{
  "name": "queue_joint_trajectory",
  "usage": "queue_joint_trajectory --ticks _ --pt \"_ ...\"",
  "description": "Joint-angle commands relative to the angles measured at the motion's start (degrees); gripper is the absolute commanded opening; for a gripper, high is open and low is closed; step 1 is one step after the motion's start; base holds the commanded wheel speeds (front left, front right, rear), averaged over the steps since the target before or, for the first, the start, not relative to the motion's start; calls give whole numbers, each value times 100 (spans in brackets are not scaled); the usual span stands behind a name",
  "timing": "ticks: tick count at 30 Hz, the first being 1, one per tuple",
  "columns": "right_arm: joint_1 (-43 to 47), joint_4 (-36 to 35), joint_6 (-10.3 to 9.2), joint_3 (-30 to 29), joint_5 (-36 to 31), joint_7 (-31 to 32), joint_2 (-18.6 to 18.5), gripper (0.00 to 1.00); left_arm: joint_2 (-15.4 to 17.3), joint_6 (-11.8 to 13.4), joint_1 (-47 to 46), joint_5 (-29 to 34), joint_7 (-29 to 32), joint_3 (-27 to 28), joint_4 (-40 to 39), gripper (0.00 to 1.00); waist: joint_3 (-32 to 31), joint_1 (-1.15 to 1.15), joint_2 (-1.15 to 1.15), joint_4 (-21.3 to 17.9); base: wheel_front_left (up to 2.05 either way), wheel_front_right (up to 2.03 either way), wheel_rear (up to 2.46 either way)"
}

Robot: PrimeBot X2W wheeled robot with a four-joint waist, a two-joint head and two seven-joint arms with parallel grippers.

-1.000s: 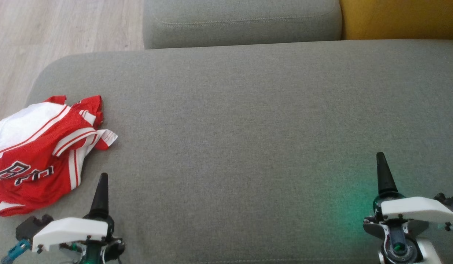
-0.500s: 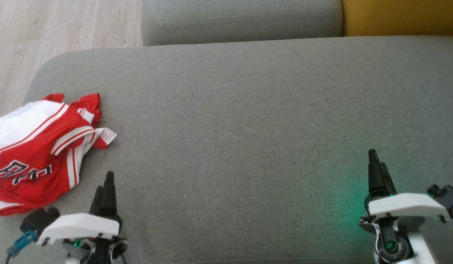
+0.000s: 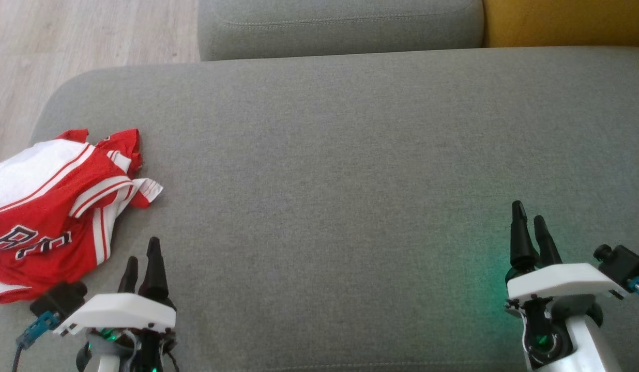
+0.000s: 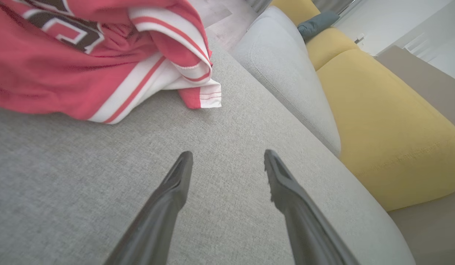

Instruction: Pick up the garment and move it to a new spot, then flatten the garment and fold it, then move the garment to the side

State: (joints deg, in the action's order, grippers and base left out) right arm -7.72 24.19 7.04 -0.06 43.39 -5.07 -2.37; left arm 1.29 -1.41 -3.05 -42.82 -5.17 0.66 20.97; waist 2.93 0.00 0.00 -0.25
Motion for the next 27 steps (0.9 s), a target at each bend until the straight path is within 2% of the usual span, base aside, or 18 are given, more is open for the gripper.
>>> queue_joint_trajectory --ticks 1,27 --pt "-294 -160 26 112 -170 -76 -29 100 89 45 -313 163 -73 76 -177 100 -2 0 0 -2 0 0 0" --pt "-446 -39 35 260 -2098 -515 -39 100 123 380 -396 2123 -509 -62 -257 100 24 0 0 -59 0 0 0"
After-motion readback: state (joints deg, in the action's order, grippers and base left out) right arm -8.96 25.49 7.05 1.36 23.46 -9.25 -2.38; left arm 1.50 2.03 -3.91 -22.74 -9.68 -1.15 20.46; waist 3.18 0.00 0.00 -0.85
